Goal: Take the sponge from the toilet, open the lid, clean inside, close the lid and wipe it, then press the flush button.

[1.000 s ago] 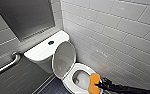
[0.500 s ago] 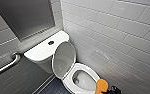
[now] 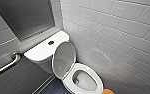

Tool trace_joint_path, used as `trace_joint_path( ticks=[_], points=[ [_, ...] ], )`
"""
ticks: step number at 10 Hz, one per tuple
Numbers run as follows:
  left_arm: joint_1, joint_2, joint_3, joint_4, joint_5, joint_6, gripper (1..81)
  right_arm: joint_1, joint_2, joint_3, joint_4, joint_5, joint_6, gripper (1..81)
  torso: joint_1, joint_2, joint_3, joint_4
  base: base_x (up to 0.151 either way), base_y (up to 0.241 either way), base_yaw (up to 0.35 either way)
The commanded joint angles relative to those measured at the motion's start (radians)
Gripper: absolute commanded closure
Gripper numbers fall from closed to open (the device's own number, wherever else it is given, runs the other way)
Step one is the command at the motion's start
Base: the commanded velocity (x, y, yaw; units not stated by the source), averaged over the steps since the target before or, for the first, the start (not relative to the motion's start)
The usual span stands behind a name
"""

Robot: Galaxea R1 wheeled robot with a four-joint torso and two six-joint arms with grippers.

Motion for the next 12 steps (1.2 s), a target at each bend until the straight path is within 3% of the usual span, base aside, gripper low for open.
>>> trace_joint_path(
  ticks=[1,3,6,12],
  points=[
    [0.022,-0.008,0.034,0.006,0.106,0.022,1.0,0.043,-0.177,0.185,-0.008,0.011,-0.004,81.1,0.0,0.0,0.0,0.0,0.0,0.0,0.0],
    [0.02,-0.002,0.03,0.006,0.106,0.024,1.0,0.138,-0.193,0.228,-0.009,-0.002,-0.004,81.1,0.0,0.0,0.0,0.0,0.0,0.0,0.0],
    [0.019,0.001,0.03,0.006,0.085,0.024,1.0,0.343,-0.104,0.194,-0.008,-0.15,-0.004,81.1,0.0,0.0,0.0,0.0,0.0,0.0,0.0],
    [0.017,0.004,0.01,-0.011,0.083,0.019,1.0,0.615,0.324,-0.259,-0.037,-0.392,-0.004,81.1,0.0,0.0,0.0,0.0,0.0,0.0,0.0]
  ],
)
